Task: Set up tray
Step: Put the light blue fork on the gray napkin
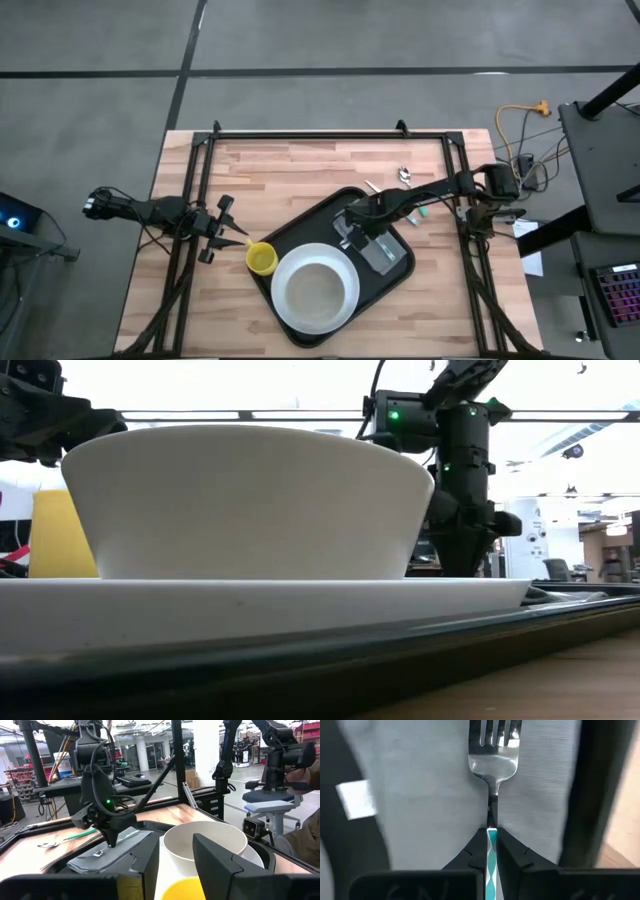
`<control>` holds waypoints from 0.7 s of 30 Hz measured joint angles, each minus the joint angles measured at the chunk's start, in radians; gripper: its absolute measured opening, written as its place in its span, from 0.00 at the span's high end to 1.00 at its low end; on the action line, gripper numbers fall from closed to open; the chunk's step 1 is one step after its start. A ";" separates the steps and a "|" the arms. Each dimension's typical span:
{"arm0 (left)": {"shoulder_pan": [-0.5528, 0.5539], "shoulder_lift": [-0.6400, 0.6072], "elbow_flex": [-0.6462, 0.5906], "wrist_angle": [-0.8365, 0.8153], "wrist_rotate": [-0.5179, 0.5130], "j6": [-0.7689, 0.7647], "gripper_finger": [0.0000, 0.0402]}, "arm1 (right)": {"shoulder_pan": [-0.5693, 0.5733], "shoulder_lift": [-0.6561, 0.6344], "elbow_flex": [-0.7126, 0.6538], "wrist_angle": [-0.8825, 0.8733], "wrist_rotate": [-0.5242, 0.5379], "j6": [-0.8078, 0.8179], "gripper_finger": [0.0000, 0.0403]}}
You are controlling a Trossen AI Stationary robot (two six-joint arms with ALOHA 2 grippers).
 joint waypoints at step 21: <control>0.000 0.000 0.000 0.000 0.000 0.000 0.74 | 0.037 -0.005 0.000 -0.008 0.013 0.015 0.97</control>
